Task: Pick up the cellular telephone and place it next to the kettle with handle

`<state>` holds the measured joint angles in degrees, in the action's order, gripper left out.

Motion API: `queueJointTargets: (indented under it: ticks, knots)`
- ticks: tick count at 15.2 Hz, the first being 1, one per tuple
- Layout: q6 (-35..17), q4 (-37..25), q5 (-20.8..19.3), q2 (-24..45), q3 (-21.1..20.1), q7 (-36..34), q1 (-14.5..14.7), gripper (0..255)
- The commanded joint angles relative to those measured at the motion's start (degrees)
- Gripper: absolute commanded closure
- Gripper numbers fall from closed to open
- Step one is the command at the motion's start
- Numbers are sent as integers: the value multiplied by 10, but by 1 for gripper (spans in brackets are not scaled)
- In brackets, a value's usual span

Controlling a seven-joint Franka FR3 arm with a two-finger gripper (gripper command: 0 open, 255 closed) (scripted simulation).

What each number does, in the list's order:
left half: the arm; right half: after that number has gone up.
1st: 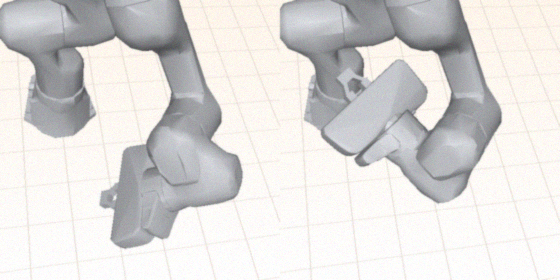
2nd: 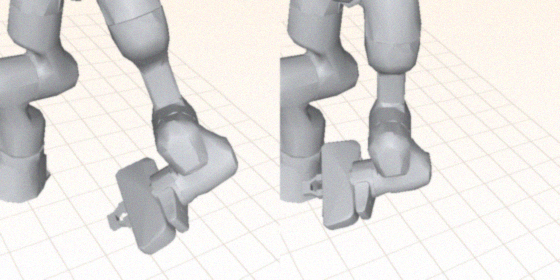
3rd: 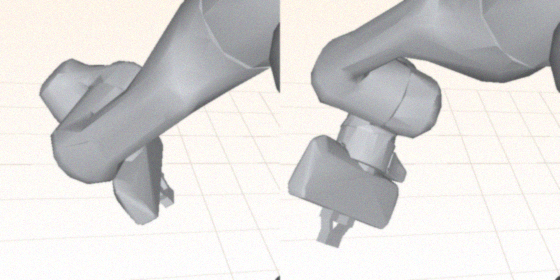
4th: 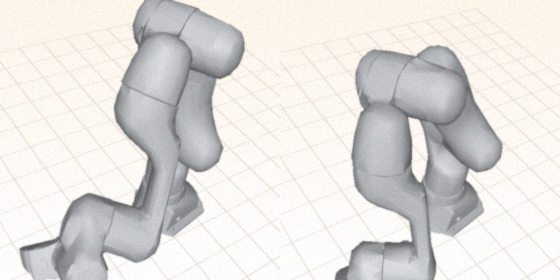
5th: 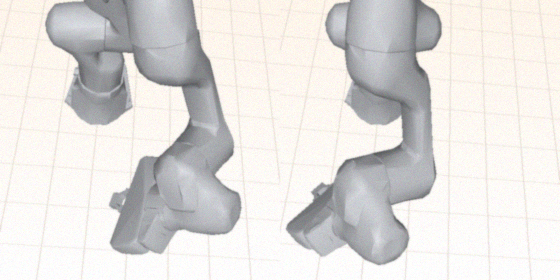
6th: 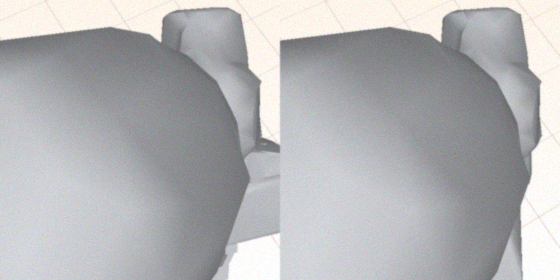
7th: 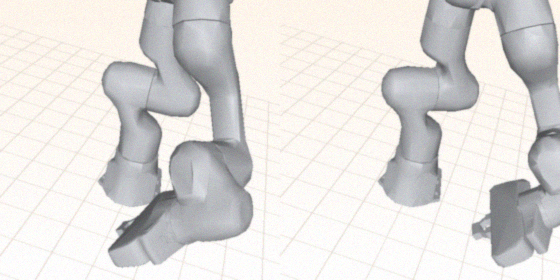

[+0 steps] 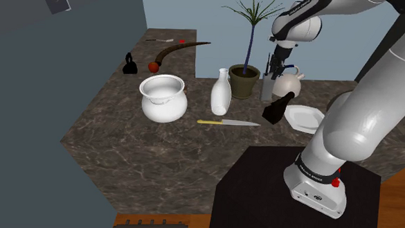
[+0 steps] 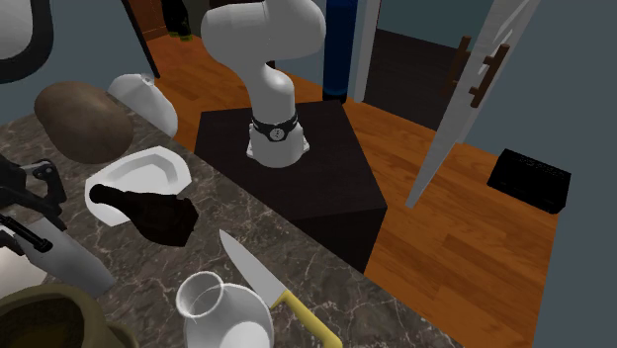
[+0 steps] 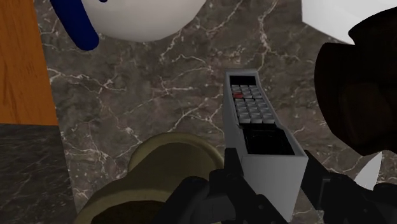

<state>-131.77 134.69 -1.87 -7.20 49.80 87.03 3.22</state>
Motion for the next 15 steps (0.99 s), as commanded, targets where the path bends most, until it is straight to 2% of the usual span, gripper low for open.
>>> queueJointTargets:
  ticks: [1, 8, 9, 14, 15]
  knots:
    - [-19, 8, 15, 15, 5, 12, 4, 255]
    - [-19, 8, 15, 15, 5, 12, 3, 255]
    - [-19, 8, 15, 15, 5, 12, 3, 0]
    - [-19, 8, 15, 15, 5, 12, 3, 0]
    - [1, 1, -4, -4, 0, -2, 0, 0]
